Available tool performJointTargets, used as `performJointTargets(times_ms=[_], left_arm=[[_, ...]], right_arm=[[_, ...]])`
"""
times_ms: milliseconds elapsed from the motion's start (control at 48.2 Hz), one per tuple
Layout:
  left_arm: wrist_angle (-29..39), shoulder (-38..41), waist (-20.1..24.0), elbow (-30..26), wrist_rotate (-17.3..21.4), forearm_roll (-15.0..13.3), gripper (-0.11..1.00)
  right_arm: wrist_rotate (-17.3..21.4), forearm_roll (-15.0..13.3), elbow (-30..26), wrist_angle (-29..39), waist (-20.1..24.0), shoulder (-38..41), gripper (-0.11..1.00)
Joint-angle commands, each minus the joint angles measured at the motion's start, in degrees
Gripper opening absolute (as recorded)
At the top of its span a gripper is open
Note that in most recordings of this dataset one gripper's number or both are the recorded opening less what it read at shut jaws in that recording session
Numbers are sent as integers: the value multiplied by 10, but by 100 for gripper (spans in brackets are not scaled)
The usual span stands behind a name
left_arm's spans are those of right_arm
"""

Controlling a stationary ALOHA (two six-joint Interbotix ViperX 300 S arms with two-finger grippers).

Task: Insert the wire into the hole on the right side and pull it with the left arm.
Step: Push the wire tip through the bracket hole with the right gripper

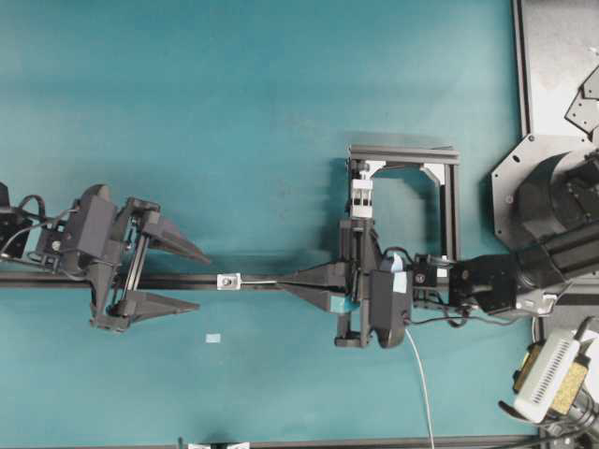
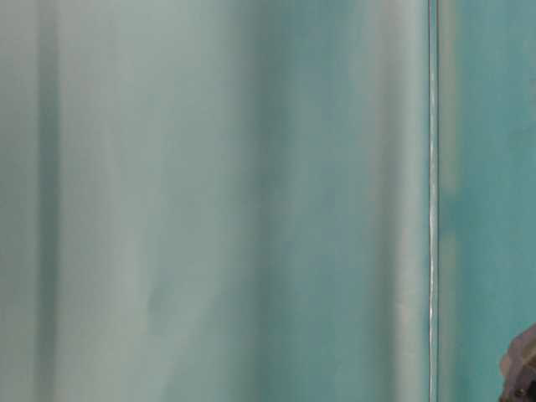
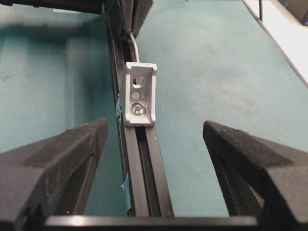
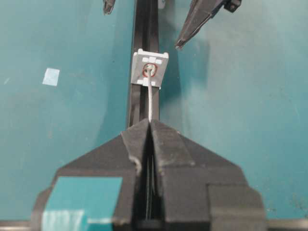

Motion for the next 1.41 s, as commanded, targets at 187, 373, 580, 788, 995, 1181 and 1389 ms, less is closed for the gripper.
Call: performJointTargets(times_ms=[187, 373, 580, 788, 995, 1181, 1389], left_arm=[[1, -11, -2, -11, -1, -1, 86], [10, -11, -2, -15, -1, -1, 86], [12, -11, -3, -15, -1, -1, 86], [12, -11, -3, -16, -1, -1, 86], [12, -11, -3, -16, -1, -1, 86], [13, -11, -3, -16, -1, -1, 86], [12, -11, -3, -16, -1, -1, 86]], right_arm=[[-1, 1, -15, -4, 2, 3, -8], [-1, 1, -20, -4, -1, 5, -8], [-2, 0, -33, -4, -10, 17, -8], [-4, -1, -47, -3, -24, 26, -8], [-5, -2, -58, -2, -33, 33, -8], [-5, -2, -66, -2, -36, 39, -8], [-7, -2, -73, -2, -39, 41, -8]])
